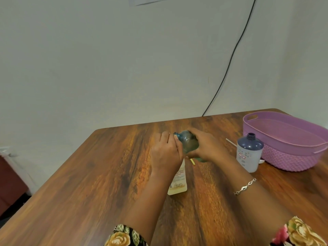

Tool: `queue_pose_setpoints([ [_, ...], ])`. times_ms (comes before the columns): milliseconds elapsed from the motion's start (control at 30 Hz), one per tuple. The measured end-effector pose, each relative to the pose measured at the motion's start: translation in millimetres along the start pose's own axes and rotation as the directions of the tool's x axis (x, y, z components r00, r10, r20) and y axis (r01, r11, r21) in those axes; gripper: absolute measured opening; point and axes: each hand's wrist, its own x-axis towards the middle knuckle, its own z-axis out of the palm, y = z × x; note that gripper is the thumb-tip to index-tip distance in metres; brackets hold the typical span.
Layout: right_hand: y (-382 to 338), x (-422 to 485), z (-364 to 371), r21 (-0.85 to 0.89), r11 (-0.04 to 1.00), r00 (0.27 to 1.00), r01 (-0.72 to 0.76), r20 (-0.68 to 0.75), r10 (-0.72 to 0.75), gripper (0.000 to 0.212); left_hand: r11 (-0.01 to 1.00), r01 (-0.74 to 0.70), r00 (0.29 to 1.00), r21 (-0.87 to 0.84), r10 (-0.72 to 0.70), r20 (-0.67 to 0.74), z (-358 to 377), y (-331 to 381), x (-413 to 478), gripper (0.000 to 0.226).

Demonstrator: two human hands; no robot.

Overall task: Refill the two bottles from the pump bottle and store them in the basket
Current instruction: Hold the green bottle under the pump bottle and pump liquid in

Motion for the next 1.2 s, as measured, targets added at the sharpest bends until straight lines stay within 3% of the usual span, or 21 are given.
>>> queue_pose_setpoints([
  [867, -4.1, 2.8, -5.9, 0.008, 1.0, 1.0, 0.009, -0.003, -0.009, 0.084, 0.999, -0.041, 0.995, 0.025, 0.038, 0.096, -7.9, -2.9, 6.2, 0.038],
  [1200, -0.2, -0.5, 2.7, 0.03, 1.0, 1.0, -0.003, 0.013, 0.003, 0.079, 0.999, -0.05, 0.996, -0.004, 0.05, 0.073, -4.5, -5.0, -5.2, 0.037],
])
